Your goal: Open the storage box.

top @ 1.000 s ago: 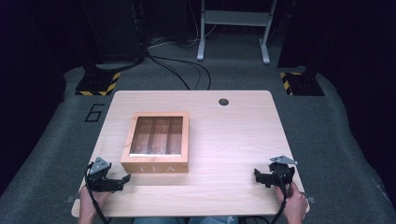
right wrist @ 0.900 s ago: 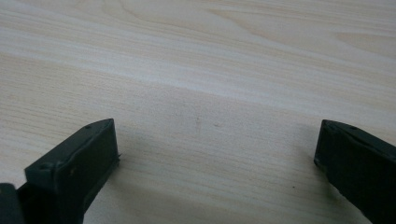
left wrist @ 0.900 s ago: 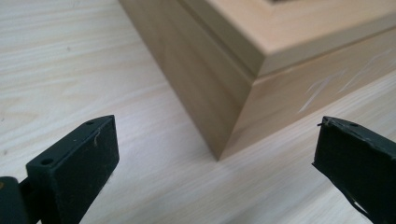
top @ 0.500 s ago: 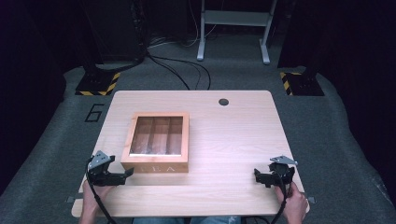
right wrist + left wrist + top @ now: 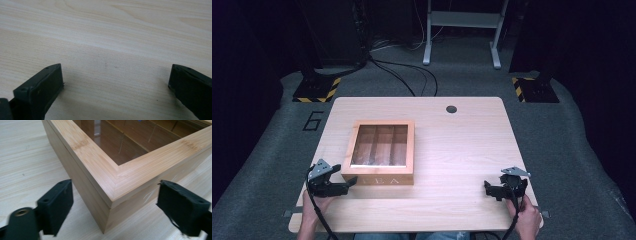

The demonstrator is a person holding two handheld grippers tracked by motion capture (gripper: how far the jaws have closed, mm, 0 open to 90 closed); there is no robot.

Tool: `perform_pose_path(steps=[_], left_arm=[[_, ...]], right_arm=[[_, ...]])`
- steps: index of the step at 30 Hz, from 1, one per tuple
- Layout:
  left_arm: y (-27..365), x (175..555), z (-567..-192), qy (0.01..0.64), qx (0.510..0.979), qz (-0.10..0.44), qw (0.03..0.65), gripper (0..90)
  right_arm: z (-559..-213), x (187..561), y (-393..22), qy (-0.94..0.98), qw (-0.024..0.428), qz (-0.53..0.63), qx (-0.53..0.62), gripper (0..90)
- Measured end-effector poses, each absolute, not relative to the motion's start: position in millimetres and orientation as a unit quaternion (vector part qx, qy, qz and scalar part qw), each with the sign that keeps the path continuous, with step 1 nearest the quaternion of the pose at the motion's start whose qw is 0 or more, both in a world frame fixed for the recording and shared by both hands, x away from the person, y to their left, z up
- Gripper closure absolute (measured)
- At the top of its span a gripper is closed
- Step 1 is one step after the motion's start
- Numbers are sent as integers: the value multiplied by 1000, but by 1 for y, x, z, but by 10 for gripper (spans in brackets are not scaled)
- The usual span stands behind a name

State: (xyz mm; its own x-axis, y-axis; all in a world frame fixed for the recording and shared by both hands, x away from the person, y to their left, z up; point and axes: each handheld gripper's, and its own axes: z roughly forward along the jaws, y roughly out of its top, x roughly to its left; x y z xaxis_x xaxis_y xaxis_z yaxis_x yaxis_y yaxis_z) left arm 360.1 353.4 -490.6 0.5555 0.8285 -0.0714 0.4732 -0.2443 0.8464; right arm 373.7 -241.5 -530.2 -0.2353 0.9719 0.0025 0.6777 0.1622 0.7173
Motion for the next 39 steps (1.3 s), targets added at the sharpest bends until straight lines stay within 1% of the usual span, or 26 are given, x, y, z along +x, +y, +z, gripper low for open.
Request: perform_pose_path(steps=[1, 2, 3, 10, 18, 35, 39], left_arm=[[352, 360, -491, 425, 764, 203, 442, 159], [352, 360, -491, 422, 766, 202, 441, 196], [351, 360, -491, 420, 767, 203, 440, 207], [352, 359, -492, 411, 768, 207, 446, 242], [358, 356, -492, 401, 770, 205, 451, 317], [354, 355, -488, 397, 765, 230, 452, 322], [354, 355, -486, 396, 767, 233, 448, 311]], right_arm=[[-530, 374, -241, 724, 240, 307, 570, 0], [-530, 374, -241, 724, 240, 307, 570, 0], [-530, 374, -241, 724, 240, 307, 570, 0], [-530, 374, -241, 724, 240, 307, 570, 0], [-530, 374, -241, 724, 240, 307, 570, 0], [-530, 374, -241, 724, 240, 307, 570, 0], [-530, 374, -241, 724, 240, 307, 570, 0]])
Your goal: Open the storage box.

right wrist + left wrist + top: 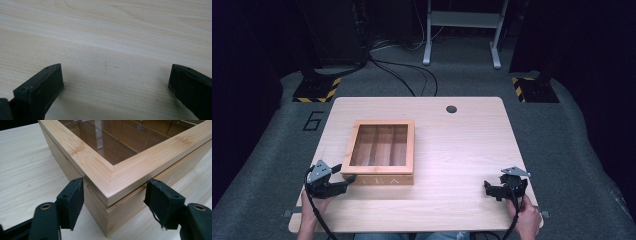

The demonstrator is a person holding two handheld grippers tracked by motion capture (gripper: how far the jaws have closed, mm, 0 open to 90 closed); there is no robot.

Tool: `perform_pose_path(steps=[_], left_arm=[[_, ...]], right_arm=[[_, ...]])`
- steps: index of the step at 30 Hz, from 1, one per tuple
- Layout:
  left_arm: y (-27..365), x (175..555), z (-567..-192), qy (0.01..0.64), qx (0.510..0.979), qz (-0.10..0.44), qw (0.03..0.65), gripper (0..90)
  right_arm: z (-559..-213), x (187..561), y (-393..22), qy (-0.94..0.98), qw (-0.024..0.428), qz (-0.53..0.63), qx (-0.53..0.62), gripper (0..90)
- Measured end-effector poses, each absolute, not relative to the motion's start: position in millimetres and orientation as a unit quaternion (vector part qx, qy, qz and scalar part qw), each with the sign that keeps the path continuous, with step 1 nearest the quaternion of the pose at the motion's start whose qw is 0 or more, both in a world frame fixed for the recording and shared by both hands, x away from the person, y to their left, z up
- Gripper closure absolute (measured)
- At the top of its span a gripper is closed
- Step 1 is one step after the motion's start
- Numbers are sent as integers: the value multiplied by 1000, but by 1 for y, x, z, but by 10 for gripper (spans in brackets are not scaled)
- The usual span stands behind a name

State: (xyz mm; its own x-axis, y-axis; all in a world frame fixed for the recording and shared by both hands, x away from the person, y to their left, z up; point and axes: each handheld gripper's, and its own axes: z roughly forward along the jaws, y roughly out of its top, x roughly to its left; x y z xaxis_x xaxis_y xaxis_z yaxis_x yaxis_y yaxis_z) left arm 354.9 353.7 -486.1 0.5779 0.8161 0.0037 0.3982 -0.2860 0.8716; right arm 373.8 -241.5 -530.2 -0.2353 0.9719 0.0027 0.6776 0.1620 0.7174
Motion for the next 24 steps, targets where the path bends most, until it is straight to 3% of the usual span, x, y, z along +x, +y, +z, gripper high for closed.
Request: perform_pose_path(steps=[24], left_arm=[[347, 359, -461, 384, 751, 291, 453, 305]], right_arm=[[-530, 374, -241, 724, 240, 307, 570, 0]])
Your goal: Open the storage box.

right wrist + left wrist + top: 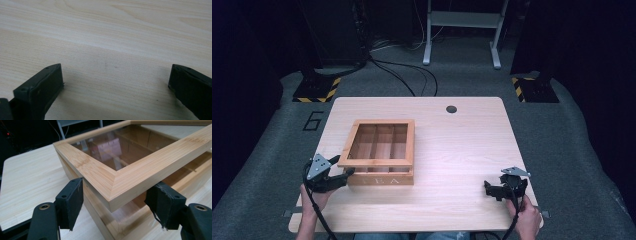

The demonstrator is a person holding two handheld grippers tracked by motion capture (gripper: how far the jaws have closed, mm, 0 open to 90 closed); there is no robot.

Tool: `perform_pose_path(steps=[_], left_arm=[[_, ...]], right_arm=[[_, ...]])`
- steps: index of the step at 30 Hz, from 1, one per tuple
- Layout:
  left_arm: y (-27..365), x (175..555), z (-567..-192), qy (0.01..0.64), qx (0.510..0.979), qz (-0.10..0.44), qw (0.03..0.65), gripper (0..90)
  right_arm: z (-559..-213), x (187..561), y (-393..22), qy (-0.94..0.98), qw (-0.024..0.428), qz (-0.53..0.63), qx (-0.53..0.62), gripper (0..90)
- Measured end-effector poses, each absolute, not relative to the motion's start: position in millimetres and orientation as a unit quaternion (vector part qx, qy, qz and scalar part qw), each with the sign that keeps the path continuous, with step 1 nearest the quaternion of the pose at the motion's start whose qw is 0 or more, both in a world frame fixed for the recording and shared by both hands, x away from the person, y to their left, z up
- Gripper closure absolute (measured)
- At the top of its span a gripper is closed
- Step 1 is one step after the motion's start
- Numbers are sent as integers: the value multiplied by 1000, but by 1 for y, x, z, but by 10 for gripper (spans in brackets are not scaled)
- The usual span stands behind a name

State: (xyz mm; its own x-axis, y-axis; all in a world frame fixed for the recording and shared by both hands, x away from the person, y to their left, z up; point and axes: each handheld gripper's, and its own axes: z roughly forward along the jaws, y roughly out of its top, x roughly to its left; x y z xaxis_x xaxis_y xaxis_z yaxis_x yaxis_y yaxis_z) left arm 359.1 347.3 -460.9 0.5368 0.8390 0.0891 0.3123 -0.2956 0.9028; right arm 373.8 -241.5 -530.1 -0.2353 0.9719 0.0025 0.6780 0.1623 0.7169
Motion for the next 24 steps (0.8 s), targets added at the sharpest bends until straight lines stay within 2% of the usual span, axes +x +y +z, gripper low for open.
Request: perform_pose_path(steps=[19, 24], left_arm=[[347, 368, -458, 394, 724, 324, 464, 403], [346, 369, -458, 402, 712, 342, 462, 475]], right_arm=[[-530, 374, -241, 724, 240, 307, 570, 0], [-530, 374, -242, 724, 240, 307, 570, 0]])
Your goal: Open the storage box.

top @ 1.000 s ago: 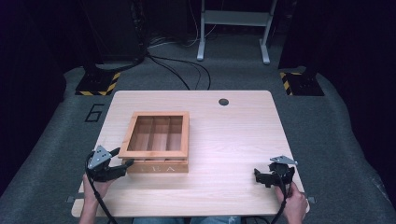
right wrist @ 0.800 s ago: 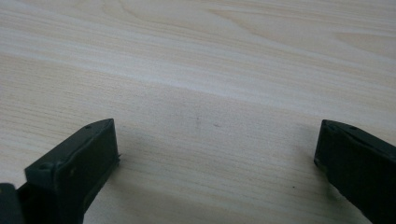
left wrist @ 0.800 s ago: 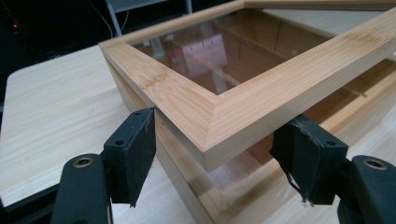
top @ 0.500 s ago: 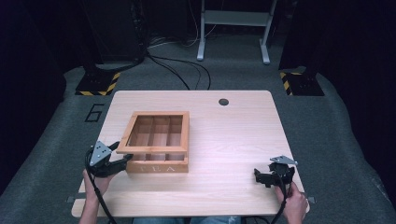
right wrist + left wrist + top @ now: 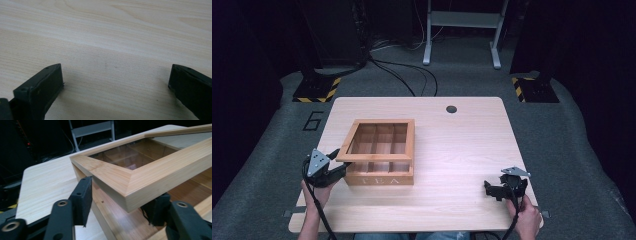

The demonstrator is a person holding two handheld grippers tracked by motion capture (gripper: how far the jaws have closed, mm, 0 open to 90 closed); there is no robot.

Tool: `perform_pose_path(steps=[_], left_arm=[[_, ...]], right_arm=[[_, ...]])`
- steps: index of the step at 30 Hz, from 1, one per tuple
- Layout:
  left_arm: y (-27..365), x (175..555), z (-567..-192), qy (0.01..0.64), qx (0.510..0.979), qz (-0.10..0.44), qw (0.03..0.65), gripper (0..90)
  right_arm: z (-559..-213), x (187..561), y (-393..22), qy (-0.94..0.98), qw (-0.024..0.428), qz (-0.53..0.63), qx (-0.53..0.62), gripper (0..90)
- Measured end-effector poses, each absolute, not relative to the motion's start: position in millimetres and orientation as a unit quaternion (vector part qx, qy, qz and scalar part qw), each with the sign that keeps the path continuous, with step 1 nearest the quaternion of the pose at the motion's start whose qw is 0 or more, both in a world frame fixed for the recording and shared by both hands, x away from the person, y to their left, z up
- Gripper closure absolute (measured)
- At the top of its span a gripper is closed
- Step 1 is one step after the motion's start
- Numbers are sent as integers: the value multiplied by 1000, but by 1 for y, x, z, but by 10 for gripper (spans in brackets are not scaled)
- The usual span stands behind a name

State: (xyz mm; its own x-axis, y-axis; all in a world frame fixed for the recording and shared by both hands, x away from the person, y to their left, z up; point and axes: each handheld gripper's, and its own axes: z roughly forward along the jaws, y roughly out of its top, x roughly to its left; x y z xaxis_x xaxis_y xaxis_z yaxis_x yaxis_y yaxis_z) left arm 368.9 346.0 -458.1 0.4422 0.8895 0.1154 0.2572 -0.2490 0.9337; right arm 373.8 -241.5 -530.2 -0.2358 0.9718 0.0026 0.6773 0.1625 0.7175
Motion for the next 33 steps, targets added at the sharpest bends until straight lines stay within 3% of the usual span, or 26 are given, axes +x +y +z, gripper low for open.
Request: perform_pose_path(steps=[4, 15, 21, 25, 30, 33], left_arm=[[347, 371, -460, 413, 701, 348, 466, 561], [347, 375, -455, 426, 681, 365, 471, 691], [346, 379, -448, 431, 683, 354, 471, 670], [343, 384, -440, 426, 688, 352, 470, 517], [339, 387, -429, 420, 684, 368, 470, 518], [339, 389, -424, 421, 681, 379, 464, 569]], right_arm=[[-530, 374, -241, 724, 240, 307, 570, 0], [-530, 374, -242, 724, 240, 306, 570, 0], [-530, 374, -242, 724, 240, 307, 570, 0], [-530, 374, -241, 724, 240, 307, 570, 0], [-530, 374, -241, 724, 240, 307, 570, 0], [-530, 374, -242, 724, 240, 307, 570, 0]])
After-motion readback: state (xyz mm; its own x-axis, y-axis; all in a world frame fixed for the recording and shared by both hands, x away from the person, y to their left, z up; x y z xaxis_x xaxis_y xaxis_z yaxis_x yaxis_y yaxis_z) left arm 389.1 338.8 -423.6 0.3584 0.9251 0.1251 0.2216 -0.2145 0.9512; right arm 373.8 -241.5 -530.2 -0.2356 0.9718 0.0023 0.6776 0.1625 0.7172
